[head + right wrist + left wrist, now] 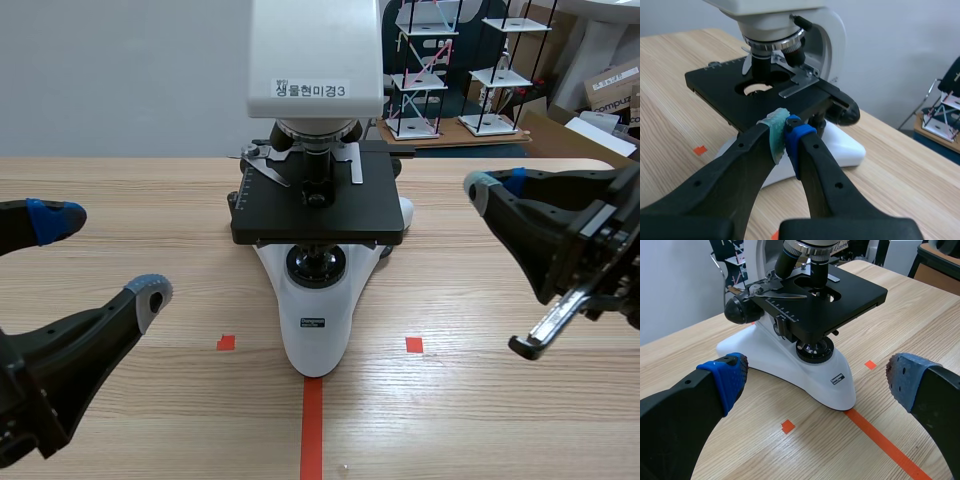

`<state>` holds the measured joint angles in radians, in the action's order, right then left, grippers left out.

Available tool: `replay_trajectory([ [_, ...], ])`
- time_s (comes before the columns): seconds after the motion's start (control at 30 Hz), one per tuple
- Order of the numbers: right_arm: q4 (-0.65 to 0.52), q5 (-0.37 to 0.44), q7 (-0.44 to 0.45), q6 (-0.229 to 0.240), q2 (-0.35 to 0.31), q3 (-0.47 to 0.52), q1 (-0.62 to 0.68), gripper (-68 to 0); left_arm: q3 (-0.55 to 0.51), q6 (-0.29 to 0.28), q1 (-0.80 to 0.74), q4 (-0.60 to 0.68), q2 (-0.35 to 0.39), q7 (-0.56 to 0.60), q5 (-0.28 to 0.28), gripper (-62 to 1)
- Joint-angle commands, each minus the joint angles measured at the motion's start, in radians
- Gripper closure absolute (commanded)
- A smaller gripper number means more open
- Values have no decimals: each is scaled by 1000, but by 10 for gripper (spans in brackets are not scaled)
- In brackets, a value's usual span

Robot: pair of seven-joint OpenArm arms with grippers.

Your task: Point at the revolving nosepiece

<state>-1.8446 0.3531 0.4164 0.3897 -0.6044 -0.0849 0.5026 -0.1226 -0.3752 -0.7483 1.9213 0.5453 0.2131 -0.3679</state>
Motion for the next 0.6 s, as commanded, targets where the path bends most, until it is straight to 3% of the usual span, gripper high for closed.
replay_trajectory([
  [0.0,14,-3,29,0,-10,-16,-43,-6,-1,-1,-2,6,-10,15,-10,-581],
  [0.57,211,-42,133,-8,-1,-245,-342,-6,-1,-1,-2,6,-10,15,-10,-581],
])
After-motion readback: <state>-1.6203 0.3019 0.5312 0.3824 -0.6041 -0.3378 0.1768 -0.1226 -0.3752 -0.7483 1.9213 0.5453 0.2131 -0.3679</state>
